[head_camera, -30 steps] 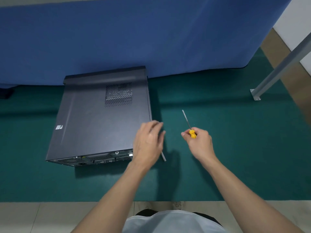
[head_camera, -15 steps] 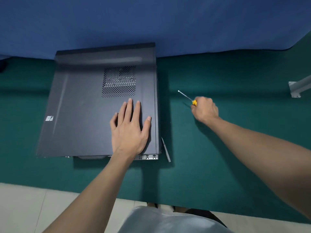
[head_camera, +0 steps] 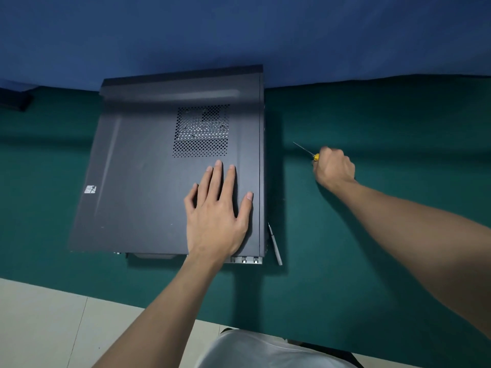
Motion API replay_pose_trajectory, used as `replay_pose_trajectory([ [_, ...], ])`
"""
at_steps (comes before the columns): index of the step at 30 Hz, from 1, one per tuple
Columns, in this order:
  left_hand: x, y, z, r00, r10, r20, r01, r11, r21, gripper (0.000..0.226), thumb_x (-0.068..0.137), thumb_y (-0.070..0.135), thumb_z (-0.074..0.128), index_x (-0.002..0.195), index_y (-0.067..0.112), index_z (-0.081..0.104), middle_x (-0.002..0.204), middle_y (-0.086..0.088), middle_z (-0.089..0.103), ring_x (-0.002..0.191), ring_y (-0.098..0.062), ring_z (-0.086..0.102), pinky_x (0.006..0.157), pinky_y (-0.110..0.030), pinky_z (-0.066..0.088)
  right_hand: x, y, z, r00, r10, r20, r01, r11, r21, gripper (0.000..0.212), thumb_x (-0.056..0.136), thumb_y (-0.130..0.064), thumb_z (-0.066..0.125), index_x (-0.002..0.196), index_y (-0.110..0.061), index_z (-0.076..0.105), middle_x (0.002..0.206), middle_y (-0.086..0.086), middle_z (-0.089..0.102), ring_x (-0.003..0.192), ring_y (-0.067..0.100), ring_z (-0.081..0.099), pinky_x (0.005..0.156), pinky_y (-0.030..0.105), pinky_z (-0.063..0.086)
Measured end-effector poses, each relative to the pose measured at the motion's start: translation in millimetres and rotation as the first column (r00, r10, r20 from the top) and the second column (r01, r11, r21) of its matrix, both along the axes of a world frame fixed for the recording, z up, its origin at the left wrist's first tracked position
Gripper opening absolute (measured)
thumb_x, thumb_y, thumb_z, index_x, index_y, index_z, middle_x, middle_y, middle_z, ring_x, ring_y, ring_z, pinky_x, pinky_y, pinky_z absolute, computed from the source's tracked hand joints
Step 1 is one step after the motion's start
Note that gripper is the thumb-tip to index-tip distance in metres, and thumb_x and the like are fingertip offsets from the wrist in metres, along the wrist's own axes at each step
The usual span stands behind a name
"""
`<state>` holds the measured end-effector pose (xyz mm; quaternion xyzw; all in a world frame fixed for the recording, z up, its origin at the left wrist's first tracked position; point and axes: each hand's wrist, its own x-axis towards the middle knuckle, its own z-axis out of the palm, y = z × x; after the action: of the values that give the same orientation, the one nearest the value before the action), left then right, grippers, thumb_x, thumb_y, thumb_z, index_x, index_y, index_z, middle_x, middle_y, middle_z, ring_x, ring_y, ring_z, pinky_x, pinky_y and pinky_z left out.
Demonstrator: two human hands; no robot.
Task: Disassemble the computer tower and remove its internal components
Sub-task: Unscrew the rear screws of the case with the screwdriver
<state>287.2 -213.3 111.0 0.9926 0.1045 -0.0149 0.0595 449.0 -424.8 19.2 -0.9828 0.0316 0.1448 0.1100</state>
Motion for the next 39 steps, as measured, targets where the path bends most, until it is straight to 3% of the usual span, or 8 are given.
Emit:
replay_pose_trajectory([
  [6,0,0,3,1.0,-0.011,0.016,0.011,0.999,-0.034,0.064,0.097,0.059,0.018,0.152,0.026,0.022,0.161,0.004,0.014,0.147,-0.012,0.006,0.115,-0.038,0.009,-32,-12,21,0.973,-0.225,-0.059,0.232,0.949,0.215,0.021,0.091,-0.027,0.055,0.103,-0.01,0.05,0.099,0.016,0.058,0.082,0.035,0.052,0.07,0.037,0.044],
  [13,-8,4,9,0.989,-0.01,0.149,0.039,0.98,-0.196,0.049,0.097,0.043,0.044,0.139,0.019,0.048,0.152,0.002,0.037,0.142,-0.012,0.025,0.111,-0.034,0.016,-130,0,54,0.933,-0.34,-0.117,0.351,0.787,0.507,0.02,0.09,-0.034,0.061,0.095,-0.016,0.053,0.09,0.008,0.063,0.079,0.03,0.058,0.067,0.03,0.043],
  [18,-27,11,13,0.978,0.012,0.207,0.072,0.918,-0.39,0.035,0.096,0.022,0.054,0.129,0.012,0.059,0.144,0.001,0.048,0.136,-0.015,0.036,0.106,-0.028,0.023,-199,36,98,0.943,-0.279,-0.179,0.321,0.631,0.707,0.016,0.095,-0.031,0.054,0.085,-0.019,0.058,0.07,-0.003,0.066,0.051,0.012,0.062,0.058,0.035,0.055],
  [22,-61,10,19,0.954,0.165,0.252,-0.008,0.851,-0.525,0.026,0.089,0.011,0.065,0.114,0.003,0.065,0.12,-0.007,0.062,0.117,-0.021,0.048,0.097,-0.013,0.026,-249,61,119,0.932,-0.245,-0.266,0.356,0.483,0.8,0.023,0.099,-0.033,0.046,0.087,-0.018,0.058,0.068,-0.005,0.062,0.048,0.012,0.051,0.05,0.031,0.044],
  [26,-93,2,23,0.889,0.402,0.217,-0.209,0.781,-0.589,0.019,0.084,0.018,0.073,0.091,0.005,0.062,0.094,-0.008,0.057,0.093,-0.025,0.051,0.082,-0.027,0.037,-289,75,120,0.89,-0.234,-0.391,0.452,0.351,0.82,0.028,0.098,-0.036,0.046,0.09,-0.012,0.057,0.063,-0.004,0.054,0.046,0.01,0.037,0.047,0.027,0.032],
  [29,-99,-3,25,0.799,0.6,-0.045,-0.47,0.575,-0.669,0.03,0.084,0.033,0.072,0.072,0.011,0.056,0.074,-0.003,0.06,0.083,-0.028,0.059,0.075,-0.033,0.042,-305,84,119,0.842,-0.189,-0.505,0.538,0.238,0.809,0.031,0.098,-0.035,0.047,0.094,-0.005,0.055,0.058,-0.006,0.048,0.041,0.007,0.03,0.039,0.022,0.025],
  [34,-100,-6,27,0.652,0.466,-0.598,-0.583,-0.195,-0.788,0.044,0.093,0.041,0.061,0.081,-0.002,0.066,0.076,-0.014,0.07,0.066,-0.024,0.069,0.059,-0.028,0.058,-318,96,119,0.788,-0.132,-0.601,0.616,0.166,0.771,0.03,0.101,-0.032,0.043,0.09,-0.007,0.054,0.053,-0.004,0.042,0.041,0.008,0.026,0.037,0.02,0.019],
  [39,-99,0,29,0.708,0.196,-0.679,-0.565,-0.419,-0.711,0.051,0.101,0.041,0.045,0.098,-0.009,0.059,0.092,-0.025,0.069,0.078,-0.032,0.071,0.067,-0.037,0.058,-325,108,121,0.718,-0.111,-0.687,0.696,0.082,0.713,0.03,0.103,-0.034,0.039,0.086,-0.011,0.048,0.056,-0.003,0.034,0.045,0.009,0.022,0.039,0.02,0.017],
])
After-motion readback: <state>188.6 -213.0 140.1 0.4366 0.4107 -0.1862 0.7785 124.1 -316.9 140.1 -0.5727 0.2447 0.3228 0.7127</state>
